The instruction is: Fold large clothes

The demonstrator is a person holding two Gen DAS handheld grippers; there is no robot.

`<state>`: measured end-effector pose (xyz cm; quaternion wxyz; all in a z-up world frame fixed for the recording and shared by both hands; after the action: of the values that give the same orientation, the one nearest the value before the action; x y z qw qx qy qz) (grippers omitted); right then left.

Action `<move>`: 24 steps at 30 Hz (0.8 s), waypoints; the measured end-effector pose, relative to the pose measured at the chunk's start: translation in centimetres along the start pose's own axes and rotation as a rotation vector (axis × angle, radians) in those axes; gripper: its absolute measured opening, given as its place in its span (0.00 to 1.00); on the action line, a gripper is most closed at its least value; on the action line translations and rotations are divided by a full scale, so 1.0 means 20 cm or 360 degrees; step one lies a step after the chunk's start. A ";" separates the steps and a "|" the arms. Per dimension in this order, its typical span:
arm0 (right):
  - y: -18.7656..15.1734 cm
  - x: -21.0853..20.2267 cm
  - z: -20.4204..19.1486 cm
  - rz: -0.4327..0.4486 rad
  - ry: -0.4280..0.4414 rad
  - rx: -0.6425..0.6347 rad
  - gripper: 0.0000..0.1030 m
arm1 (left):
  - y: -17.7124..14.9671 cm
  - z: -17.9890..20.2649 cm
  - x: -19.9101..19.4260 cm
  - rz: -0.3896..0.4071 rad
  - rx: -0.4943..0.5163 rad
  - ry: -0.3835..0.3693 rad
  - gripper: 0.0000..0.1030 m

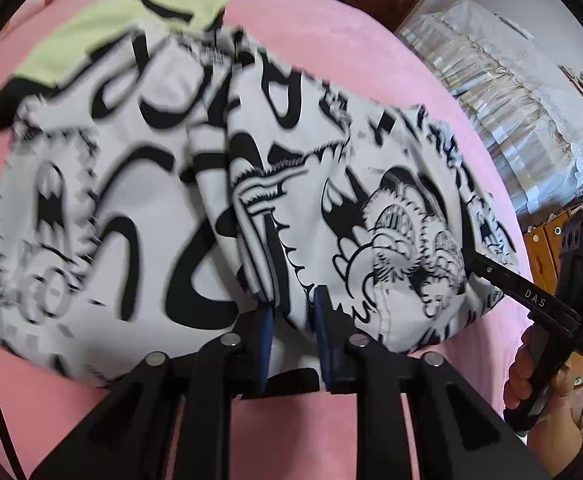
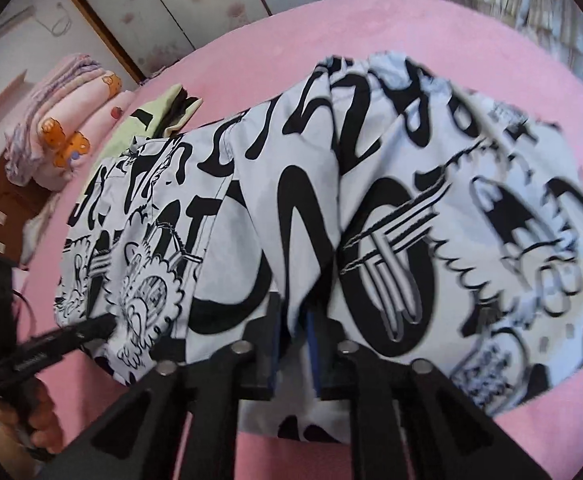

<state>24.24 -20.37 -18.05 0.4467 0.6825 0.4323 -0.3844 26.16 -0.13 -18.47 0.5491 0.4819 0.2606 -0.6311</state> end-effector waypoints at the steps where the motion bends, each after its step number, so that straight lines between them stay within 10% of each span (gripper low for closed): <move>1: 0.00 -0.05 0.00 0.0050 -0.0036 0.0003 0.30 | 0.00 0.00 -0.06 0.0034 0.0004 0.0008 0.22; 5: 0.02 -0.18 -0.03 0.0232 -0.0086 -0.0050 0.40 | 0.08 0.00 -0.26 0.0243 -0.0007 0.0065 0.40; 12: 0.17 -0.06 -0.37 0.0261 0.0023 -0.0272 0.39 | 0.28 0.09 -0.23 0.0344 -0.0064 0.0035 0.43; 24: 0.16 0.14 -0.12 0.0177 -0.0228 -0.0270 0.00 | 0.25 -0.14 0.18 0.0125 -0.0093 0.0261 0.25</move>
<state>28.40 -18.25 -18.95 0.5533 0.6360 0.3917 -0.3687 32.03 -0.56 -21.78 0.5642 0.5254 0.3039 -0.5597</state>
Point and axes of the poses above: each gripper's, at about its wrist camera, not at the fingertips, and x roughly the way its jaws point, z to its right, y to its top, the point moved 5 cm from there along x, roughly the way its jaws point, and after that the axes turned 14 degrees about -z, right-handed, at the moved point
